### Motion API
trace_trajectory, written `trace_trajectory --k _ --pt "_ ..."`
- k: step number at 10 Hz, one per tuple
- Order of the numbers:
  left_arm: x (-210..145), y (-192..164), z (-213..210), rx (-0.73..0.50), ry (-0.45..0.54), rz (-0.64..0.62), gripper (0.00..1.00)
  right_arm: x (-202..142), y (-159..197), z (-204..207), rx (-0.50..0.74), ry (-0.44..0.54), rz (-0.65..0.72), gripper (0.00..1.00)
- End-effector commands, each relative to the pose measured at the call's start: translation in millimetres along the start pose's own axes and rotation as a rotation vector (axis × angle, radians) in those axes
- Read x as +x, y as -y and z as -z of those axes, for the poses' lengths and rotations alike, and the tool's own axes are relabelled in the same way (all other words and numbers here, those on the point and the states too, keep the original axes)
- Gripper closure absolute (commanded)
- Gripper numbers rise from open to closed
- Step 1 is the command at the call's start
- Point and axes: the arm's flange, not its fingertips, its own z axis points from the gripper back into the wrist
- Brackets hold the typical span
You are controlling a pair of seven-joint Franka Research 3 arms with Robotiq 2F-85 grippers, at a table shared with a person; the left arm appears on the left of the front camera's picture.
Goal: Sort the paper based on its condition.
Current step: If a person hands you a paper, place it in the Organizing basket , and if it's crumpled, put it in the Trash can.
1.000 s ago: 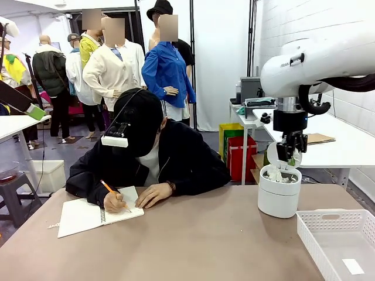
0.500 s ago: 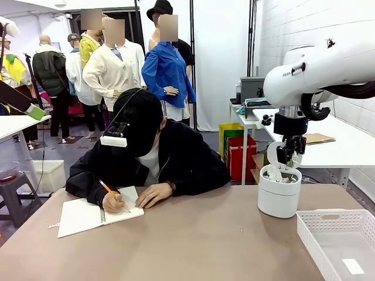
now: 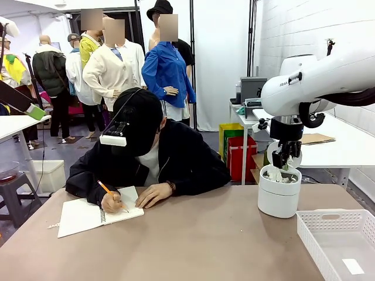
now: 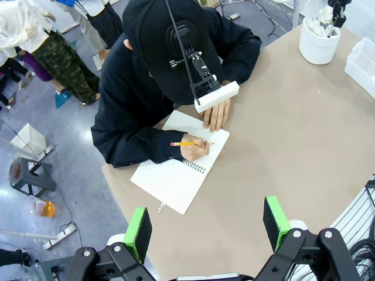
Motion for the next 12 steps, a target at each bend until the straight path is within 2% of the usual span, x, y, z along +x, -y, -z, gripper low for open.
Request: trace_trajectory --k 1,2,6,7,12 --pt "0.1 0.5 -0.4 0.0 0.0 -0.002 0.0 0.2 0.9 -2.5 0.003 -0.005 0.001 1.0" --pt "0.1 0.5 -0.4 0.0 0.0 -0.002 0.0 0.0 0.0 0.0 0.0 0.0 0.0 0.89" --pt "0.1 0.5 -0.4 0.0 0.0 -0.002 0.0 -1.7 -3.2 -1.5 -0.003 -0.017 -0.014 0.14" --pt "0.1 0.5 -0.4 0.0 0.0 -0.002 0.0 -2.1 -4.1 -2.5 -0.006 -0.02 -0.016 0.0" --pt "0.1 0.5 -0.4 0.0 0.0 -0.002 0.0 -0.9 -8.9 -2.5 -0.041 -0.048 -0.032 0.0"
